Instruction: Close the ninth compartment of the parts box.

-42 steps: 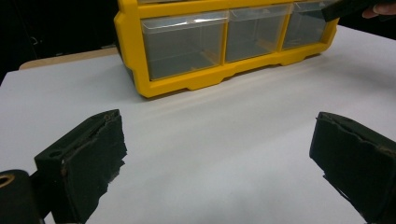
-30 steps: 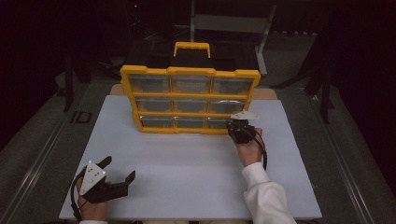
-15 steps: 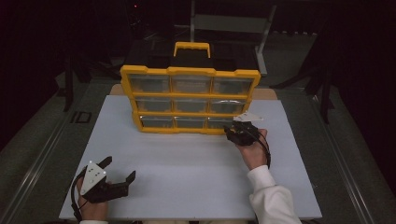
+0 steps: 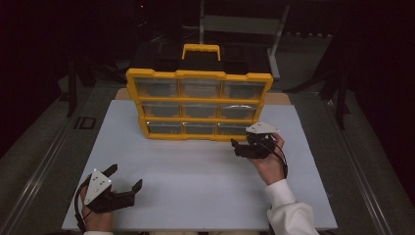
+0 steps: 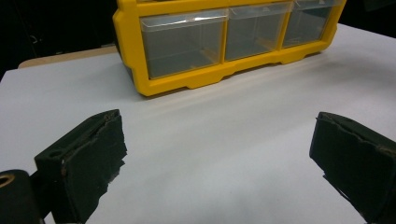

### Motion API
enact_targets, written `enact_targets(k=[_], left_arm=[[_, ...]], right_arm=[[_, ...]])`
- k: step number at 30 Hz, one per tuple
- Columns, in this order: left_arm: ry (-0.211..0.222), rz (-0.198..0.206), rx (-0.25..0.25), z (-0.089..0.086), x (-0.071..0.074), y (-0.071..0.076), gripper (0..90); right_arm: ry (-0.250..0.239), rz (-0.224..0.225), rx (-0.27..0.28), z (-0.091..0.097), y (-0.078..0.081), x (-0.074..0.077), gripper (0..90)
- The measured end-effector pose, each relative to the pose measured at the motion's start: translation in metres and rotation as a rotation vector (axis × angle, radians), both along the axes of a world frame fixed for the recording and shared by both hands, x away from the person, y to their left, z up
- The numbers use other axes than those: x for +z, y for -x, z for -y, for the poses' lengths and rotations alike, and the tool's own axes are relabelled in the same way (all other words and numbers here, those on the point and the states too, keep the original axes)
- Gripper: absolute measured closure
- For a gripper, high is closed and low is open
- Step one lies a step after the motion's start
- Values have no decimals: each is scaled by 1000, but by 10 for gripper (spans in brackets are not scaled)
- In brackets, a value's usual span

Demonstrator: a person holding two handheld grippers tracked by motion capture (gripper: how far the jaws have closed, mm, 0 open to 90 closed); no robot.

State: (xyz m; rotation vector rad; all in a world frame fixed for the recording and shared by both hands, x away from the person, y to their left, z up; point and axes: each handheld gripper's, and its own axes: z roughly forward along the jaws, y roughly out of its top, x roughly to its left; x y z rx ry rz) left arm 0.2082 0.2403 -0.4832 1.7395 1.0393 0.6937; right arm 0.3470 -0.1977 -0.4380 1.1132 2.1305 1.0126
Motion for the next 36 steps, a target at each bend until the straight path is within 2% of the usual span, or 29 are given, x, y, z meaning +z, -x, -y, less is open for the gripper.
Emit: enact_targets(k=[8, 12, 14, 23, 30, 36], left_arm=[[0, 0, 1, 0, 0, 0, 35], [1, 0, 2, 0, 0, 0, 35], [0, -1, 0, 0, 0, 0, 36], [-4, 0, -1, 1, 0, 0, 35], [-6, 0, -2, 1, 0, 0, 35], [-8, 0, -3, 2, 0, 0, 35]], right_arm=[[21, 18, -4, 10, 15, 4, 136], [0, 11, -1, 15, 22, 4, 130], [-4, 19, -1, 20, 30, 2, 129], [-29, 42, -5, 32, 47, -4, 127], [-73, 61, -10, 46, 65, -12, 125], [-124, 62, -6, 55, 71, -19, 124]])
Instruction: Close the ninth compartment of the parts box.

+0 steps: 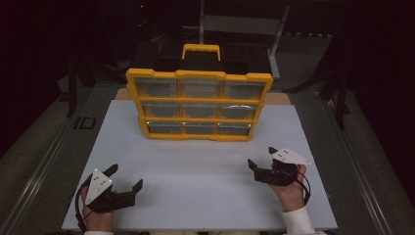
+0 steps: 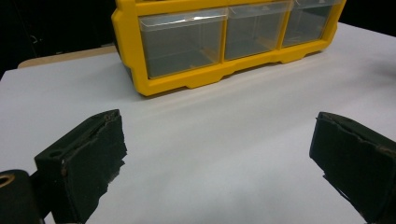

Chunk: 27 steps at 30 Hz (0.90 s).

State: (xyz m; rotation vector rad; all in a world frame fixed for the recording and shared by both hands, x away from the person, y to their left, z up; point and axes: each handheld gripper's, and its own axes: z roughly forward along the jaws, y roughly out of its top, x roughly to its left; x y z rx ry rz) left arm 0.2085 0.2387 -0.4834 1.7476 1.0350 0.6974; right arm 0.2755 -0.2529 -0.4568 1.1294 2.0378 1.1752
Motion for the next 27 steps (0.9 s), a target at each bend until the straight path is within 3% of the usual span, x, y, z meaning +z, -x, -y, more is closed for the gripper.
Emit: enact_targets(k=[10, 27], left_arm=[[5, 3, 3, -1, 1, 1, 36], [5, 9, 13, -3, 2, 1, 36]], right_arm=[[-18, 48, -3, 13, 17, -9, 125], [-32, 71, -23, 24, 34, -14, 125]])
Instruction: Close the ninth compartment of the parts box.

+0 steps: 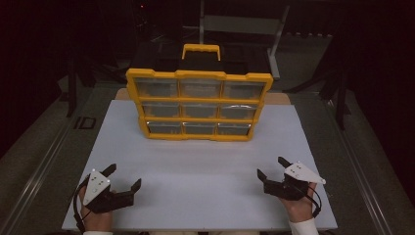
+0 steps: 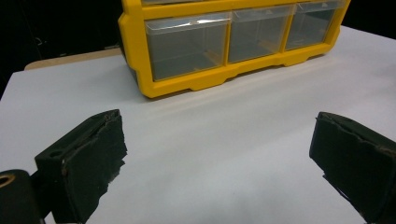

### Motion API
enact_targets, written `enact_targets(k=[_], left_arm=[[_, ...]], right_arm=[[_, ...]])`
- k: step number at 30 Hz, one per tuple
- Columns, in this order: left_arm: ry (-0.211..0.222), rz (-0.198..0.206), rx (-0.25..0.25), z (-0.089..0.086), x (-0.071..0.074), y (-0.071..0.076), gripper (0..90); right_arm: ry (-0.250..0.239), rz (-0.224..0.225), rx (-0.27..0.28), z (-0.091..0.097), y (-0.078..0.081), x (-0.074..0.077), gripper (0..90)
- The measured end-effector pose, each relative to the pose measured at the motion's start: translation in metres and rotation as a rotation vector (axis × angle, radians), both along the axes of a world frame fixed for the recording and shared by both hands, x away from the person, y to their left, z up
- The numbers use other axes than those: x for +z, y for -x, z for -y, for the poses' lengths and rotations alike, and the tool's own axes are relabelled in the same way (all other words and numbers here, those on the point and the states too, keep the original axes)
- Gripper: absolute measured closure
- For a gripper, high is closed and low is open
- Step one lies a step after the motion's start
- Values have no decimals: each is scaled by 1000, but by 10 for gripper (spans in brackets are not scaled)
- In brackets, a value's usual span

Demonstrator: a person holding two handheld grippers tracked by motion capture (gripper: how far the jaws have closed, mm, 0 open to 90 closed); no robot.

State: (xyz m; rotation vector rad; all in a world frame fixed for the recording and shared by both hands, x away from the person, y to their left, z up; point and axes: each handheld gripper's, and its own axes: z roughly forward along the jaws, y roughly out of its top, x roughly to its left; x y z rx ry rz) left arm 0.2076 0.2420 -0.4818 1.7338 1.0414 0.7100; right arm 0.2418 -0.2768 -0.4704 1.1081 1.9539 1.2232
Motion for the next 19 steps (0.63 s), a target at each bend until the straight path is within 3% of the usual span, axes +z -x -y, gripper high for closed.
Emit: enact_targets(k=[19], left_arm=[[-9, 0, 2, 0, 0, -1, 37]], right_arm=[[4, 1, 12, -2, 0, -5, 125]])
